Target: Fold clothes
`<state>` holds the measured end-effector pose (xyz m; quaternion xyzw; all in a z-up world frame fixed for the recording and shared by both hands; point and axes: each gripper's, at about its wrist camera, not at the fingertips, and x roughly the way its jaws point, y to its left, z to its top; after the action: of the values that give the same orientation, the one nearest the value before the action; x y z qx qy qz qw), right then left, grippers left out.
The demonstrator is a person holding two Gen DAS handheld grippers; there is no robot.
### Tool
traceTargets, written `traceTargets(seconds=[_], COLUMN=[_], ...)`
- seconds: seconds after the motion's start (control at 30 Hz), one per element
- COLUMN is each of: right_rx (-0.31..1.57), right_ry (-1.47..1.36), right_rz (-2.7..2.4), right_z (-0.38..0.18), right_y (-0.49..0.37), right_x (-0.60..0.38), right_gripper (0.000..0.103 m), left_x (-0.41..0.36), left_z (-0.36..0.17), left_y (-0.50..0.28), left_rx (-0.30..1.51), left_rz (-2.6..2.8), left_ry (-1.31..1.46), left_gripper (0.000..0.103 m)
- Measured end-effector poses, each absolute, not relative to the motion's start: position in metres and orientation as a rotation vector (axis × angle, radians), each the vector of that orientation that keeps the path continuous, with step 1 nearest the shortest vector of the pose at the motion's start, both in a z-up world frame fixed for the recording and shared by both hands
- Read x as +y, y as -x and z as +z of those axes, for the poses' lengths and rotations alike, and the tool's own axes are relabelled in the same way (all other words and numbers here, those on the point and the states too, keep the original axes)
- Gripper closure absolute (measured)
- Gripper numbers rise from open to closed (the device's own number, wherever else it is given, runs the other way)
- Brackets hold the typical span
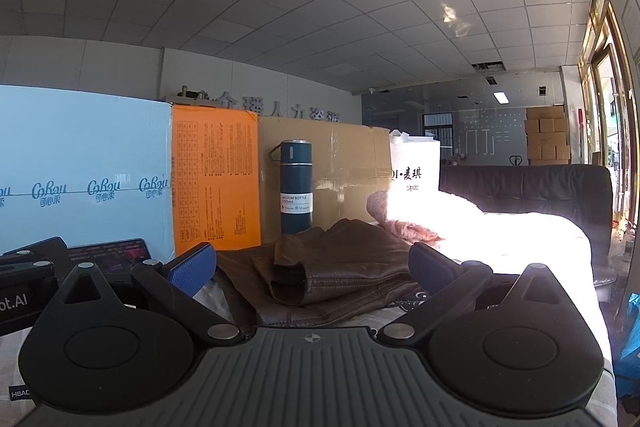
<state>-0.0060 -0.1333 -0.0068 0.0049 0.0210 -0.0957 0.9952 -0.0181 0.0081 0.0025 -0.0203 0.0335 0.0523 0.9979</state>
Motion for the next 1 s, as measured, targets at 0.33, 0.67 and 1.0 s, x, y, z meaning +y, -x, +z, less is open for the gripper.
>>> traceTargets(seconds=[0.33, 0.67, 1.0], right_rx=[0.041, 0.022, 0.022], right_ry=[-0.039, -0.041, -0.075], right_rz=[-0.184, -0.224, -0.220], right_z=[-0.018, -0.022, -0.024], right_y=[0.022, 0.025, 0.026], right_x=[-0.138, -0.139, -0.147], right_gripper=[0.000, 0.000, 0.000], left_x=[0.008, 0.006, -0.004], left_z=[0.001, 0.000, 0.001], left_y=[0.016, 0.018, 0.023], left_rx=[0.077, 0.069, 0.056], left_rz=[0.119, 0.162, 0.243], left_ry=[0.035, 0.021, -0.046], left_gripper=[0.000, 0.000, 0.000])
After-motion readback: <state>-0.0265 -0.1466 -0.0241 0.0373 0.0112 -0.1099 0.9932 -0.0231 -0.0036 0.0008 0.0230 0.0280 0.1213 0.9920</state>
